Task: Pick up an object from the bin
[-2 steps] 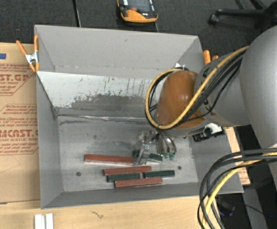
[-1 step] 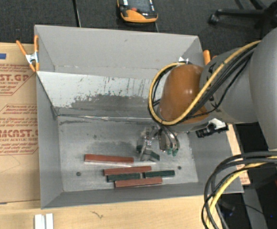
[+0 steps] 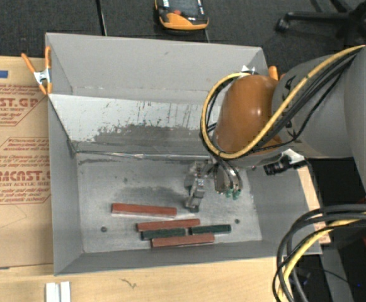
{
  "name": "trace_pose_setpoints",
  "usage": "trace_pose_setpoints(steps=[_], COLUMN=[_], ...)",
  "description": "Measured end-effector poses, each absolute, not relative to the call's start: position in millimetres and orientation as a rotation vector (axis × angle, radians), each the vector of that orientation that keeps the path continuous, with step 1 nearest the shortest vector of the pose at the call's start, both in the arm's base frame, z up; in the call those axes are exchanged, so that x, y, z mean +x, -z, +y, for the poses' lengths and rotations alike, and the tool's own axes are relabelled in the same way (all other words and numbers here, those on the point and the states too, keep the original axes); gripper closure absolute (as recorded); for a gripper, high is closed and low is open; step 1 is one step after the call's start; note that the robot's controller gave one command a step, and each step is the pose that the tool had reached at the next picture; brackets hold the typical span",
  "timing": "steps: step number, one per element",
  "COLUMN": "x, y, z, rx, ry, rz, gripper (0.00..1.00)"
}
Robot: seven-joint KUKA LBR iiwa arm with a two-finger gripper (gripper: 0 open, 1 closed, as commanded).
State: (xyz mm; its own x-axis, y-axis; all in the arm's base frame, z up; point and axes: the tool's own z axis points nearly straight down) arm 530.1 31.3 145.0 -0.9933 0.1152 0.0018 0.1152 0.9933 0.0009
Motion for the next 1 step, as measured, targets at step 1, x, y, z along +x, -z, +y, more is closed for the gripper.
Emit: trace_pose_setpoints(steps=[1], x=[530.4], y=[-163.8], z=[31.3], rx=[-0.182], ry=[0.002], rz=[-3.135], gripper=[1.00])
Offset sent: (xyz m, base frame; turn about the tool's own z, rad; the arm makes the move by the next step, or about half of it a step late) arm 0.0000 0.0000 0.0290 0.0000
